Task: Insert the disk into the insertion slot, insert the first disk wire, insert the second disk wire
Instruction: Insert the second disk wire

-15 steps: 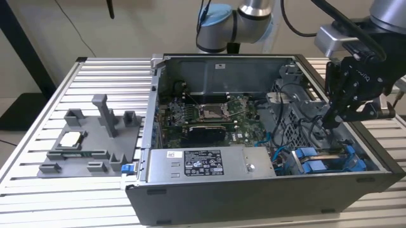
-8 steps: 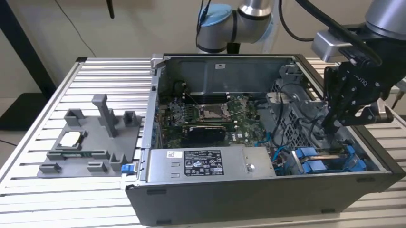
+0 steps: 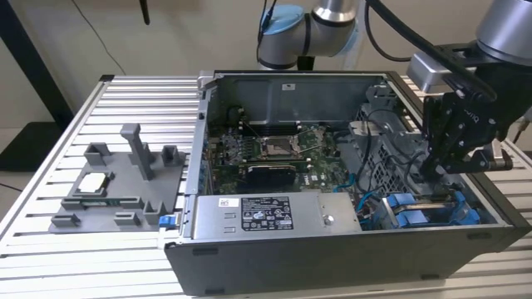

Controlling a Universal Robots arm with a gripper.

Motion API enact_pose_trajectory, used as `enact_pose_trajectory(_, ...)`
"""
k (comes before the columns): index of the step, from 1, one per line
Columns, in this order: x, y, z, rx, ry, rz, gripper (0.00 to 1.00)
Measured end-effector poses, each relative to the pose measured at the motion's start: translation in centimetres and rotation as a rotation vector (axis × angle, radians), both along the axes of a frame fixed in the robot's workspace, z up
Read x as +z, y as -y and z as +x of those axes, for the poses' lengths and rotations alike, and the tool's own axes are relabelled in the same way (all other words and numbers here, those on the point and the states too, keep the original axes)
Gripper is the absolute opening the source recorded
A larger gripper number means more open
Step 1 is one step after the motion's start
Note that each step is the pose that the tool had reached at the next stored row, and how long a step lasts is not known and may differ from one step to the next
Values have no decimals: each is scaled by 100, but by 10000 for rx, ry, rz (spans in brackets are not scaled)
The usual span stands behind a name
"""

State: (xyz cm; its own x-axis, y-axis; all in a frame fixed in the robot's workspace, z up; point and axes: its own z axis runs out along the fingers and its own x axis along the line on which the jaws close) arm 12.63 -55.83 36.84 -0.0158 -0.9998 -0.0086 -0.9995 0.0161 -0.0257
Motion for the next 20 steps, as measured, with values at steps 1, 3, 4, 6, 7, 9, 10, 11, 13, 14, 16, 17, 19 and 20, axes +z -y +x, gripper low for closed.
enact_pose_trajectory(1,-11,11,0,-1,-2,0,16)
enact_pose_trajectory(3,-31,27,0,0,-6,1,16)
enact_pose_trajectory(4,-39,32,0,0,-6,1,16)
enact_pose_trajectory(6,-47,34,0,0,-6,-1,16)
enact_pose_trajectory(7,-48,34,0,0,-6,0,16)
enact_pose_trajectory(9,-49,34,0,0,-6,4,16)
enact_pose_trajectory(10,-50,35,0,0,-7,6,16)
enact_pose_trajectory(11,-50,35,0,0,-7,6,16)
enact_pose_trajectory(13,-52,35,2,0,-6,8,16)
enact_pose_trajectory(14,-55,37,6,1,-7,11,16)
enact_pose_trajectory(16,-61,41,15,0,-7,13,16)
enact_pose_trajectory(17,-66,42,19,0,-7,18,16)
enact_pose_trajectory(19,-77,46,31,0,-6,32,16)
enact_pose_trajectory(20,-84,48,37,0,-6,39,16)
